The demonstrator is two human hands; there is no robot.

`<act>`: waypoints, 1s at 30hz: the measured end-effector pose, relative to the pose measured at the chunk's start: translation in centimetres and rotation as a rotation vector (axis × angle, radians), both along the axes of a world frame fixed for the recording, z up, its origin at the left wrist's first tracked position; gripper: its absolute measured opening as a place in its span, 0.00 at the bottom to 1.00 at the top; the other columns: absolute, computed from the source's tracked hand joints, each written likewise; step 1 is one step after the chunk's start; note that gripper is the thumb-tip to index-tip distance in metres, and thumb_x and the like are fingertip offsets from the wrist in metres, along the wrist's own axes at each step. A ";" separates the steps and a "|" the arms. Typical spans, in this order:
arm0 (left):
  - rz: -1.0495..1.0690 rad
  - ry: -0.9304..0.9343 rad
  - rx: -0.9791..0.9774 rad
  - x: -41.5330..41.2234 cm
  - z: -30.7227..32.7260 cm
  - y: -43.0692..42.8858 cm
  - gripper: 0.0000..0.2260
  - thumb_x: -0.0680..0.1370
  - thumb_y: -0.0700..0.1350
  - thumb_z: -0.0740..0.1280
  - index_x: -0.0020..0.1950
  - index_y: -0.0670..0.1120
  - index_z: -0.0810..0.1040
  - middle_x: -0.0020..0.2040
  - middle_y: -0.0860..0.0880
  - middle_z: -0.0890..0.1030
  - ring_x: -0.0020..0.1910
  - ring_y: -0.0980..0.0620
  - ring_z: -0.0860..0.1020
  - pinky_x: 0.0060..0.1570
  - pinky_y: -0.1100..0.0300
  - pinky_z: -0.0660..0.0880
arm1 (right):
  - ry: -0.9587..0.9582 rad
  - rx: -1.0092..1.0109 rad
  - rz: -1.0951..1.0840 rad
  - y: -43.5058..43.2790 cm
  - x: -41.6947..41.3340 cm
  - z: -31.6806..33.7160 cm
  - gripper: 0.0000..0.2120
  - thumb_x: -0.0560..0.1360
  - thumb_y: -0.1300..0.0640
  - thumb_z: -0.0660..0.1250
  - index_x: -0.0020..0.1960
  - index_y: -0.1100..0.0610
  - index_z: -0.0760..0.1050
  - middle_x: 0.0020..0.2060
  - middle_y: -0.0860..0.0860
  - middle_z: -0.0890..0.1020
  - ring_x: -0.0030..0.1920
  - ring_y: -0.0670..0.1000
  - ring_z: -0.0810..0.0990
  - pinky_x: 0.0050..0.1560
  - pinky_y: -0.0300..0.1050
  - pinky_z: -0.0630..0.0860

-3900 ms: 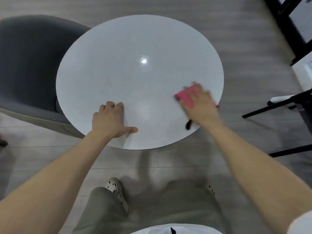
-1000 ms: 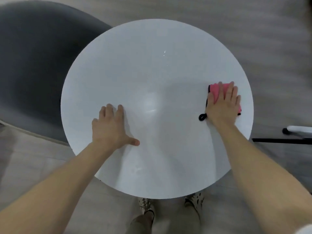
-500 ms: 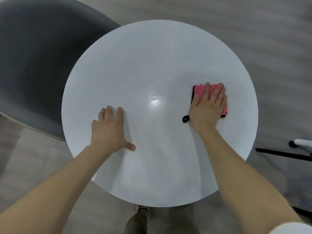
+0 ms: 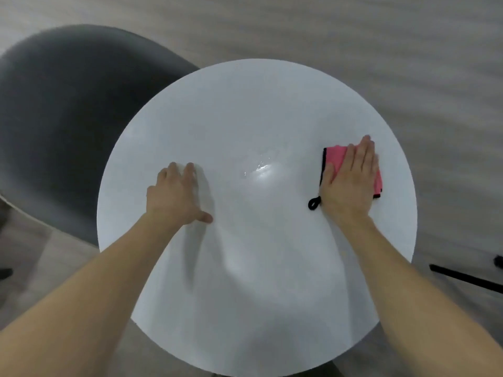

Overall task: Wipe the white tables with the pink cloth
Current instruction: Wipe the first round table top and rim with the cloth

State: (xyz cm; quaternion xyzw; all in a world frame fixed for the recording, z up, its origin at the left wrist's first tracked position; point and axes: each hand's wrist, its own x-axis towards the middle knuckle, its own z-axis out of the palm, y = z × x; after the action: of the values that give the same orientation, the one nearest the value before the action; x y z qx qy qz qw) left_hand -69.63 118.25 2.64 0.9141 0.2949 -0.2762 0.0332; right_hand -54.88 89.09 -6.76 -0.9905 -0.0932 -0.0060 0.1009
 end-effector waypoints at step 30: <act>-0.317 0.011 0.006 8.0 -1.0 9.9 0.67 0.59 0.70 0.85 0.86 0.51 0.50 0.83 0.42 0.56 0.83 0.41 0.58 0.69 0.40 0.75 | 0.001 -0.011 -0.172 12.8 -5.3 0.3 0.32 0.89 0.43 0.49 0.87 0.59 0.54 0.87 0.62 0.53 0.87 0.62 0.46 0.85 0.63 0.51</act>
State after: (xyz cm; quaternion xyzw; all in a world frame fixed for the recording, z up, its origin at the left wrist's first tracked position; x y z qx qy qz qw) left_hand -61.60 128.14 1.66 0.9478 0.1477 -0.2822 -0.0150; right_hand -60.15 101.87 -6.42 -0.9954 -0.0079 -0.0136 0.0945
